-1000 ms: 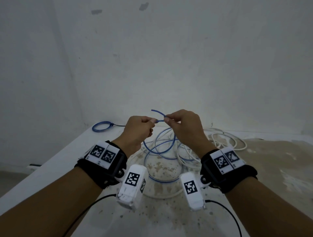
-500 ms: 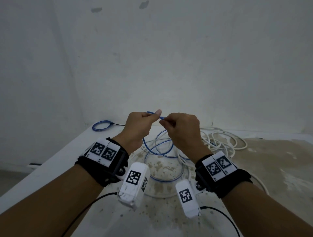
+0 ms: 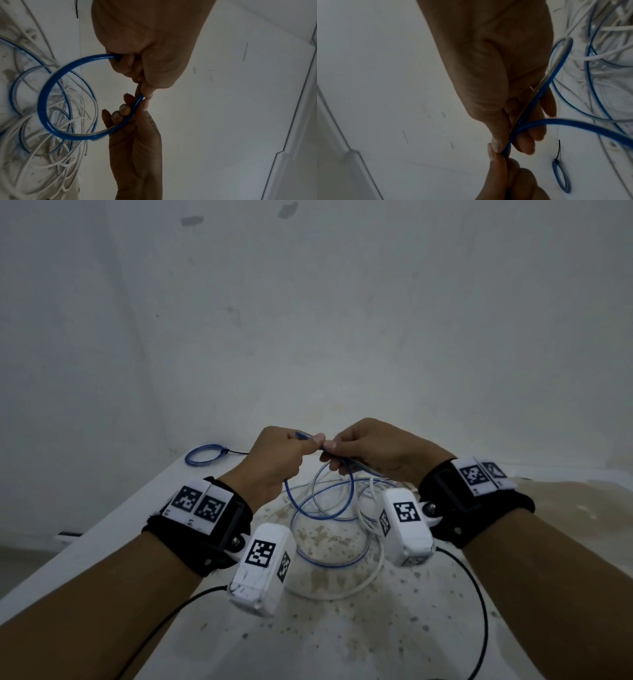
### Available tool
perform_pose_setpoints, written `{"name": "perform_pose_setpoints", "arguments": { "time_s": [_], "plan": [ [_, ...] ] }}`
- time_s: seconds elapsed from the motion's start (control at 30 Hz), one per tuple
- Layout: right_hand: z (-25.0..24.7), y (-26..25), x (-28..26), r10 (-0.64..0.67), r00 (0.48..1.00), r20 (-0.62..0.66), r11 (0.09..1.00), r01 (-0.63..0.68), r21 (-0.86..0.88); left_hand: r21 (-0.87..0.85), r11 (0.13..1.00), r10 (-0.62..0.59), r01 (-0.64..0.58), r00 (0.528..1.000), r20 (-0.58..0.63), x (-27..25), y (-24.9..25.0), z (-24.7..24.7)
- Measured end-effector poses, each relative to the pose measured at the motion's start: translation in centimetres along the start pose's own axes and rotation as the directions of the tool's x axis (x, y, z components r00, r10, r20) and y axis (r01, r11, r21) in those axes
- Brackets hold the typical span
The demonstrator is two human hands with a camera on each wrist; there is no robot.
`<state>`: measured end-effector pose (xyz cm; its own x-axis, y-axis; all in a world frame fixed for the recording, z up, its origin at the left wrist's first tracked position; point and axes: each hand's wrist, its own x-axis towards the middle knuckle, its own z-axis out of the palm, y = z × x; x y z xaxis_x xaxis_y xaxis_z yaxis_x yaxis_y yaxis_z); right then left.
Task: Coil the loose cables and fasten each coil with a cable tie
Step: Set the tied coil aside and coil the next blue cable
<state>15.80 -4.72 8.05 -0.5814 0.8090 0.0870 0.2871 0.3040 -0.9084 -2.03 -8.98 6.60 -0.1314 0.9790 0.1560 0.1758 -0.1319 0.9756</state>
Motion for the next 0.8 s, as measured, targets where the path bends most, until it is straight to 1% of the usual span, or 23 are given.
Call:
{"name": "perform_pose_setpoints", "arguments": {
  "time_s": [0.1, 0.17, 0.23, 0.3, 0.33, 0.37, 0.4, 0.43, 0.47, 0.5, 0.53, 0.6, 0.67, 0.7, 0.73, 0.8],
  "plan": [
    [-0.1, 0.3, 0.1, 0.053, 0.997, 0.062, 0.992, -0.060, 0.109, 0.025, 0.999, 0.020, -0.020, 1.000, 0.015, -0.2, 0.2, 0.3],
    [-0.2, 0.4, 0.0, 0.049, 0.997, 0.067, 0.982, -0.060, 0.177, 0.032, 0.998, 0.059, -0.058, 0.998, -0.019, -0.3, 0.4, 0.6],
    [-0.4, 0.5, 0.1, 0.047, 0.999, -0.014, 0.953, -0.041, 0.299, 0.041, 0.998, 0.044, -0.040, 0.993, -0.108, 0.0, 0.3, 0.6],
    [-1.0, 0.4, 0.1, 0.050, 0.990, -0.129, 0.898, 0.012, 0.439, 0.039, 0.998, -0.038, 0.048, 0.971, -0.235, 0.1, 0.0, 0.4],
    [-1.4, 0.4, 0.1, 0.046, 0.983, -0.179, 0.873, 0.047, 0.486, 0.021, 0.994, -0.094, 0.103, 0.960, -0.263, -0.1, -0.1, 0.3],
    [-1.8, 0.2, 0.1, 0.041, 0.975, -0.220, 0.854, 0.080, 0.515, -0.001, 0.986, -0.160, 0.165, 0.957, -0.241, -0.5, -0.3, 0.3],
    [-2.2, 0.1, 0.2, 0.036, 0.967, -0.253, 0.840, 0.108, 0.532, -0.002, 0.972, -0.233, 0.236, 0.957, -0.171, -1.2, -0.6, 0.6],
    [-2.4, -0.2, 0.2, 0.034, 0.961, -0.275, 0.830, 0.127, 0.543, 0.025, 0.949, -0.313, 0.315, 0.947, -0.068, -2.1, -0.8, 1.0],
    [-2.5, -0.4, 0.2, 0.033, 0.957, -0.290, 0.824, 0.138, 0.550, 0.060, 0.921, -0.388, 0.385, 0.920, 0.049, -2.9, -1.0, 1.6],
    [-2.6, -0.7, 0.2, 0.029, 0.954, -0.298, 0.819, 0.148, 0.554, 0.080, 0.896, -0.443, 0.436, 0.882, 0.163, -3.7, -1.0, 2.2],
    [-2.5, -0.9, 0.1, 0.024, 0.952, -0.304, 0.815, 0.158, 0.558, 0.080, 0.878, -0.475, 0.471, 0.839, 0.265, -4.1, -1.0, 2.9],
    [-2.4, -1.4, -0.2, 0.017, 0.950, -0.313, 0.802, 0.174, 0.571, 0.029, 0.848, -0.489, 0.529, 0.759, 0.430, -4.2, -1.2, 4.3],
    [-2.4, -1.7, -0.6, 0.011, 0.949, -0.315, 0.785, 0.187, 0.591, -0.075, 0.798, -0.472, 0.598, 0.697, 0.540, -3.9, -1.3, 5.6],
    [-2.4, -1.8, -0.8, 0.009, 0.948, -0.318, 0.774, 0.195, 0.602, -0.148, 0.764, -0.450, 0.628, 0.683, 0.575, -3.6, -1.3, 6.3],
    [-2.3, -1.9, -1.0, 0.008, 0.946, -0.324, 0.765, 0.203, 0.611, -0.229, 0.727, -0.426, 0.647, 0.687, 0.589, -3.3, -1.4, 6.8],
    [-2.3, -1.9, -1.3, 0.011, 0.940, -0.342, 0.752, 0.218, 0.622, -0.379, 0.667, -0.390, 0.642, 0.734, 0.557, -2.7, -1.1, 7.9]
  ]
}}
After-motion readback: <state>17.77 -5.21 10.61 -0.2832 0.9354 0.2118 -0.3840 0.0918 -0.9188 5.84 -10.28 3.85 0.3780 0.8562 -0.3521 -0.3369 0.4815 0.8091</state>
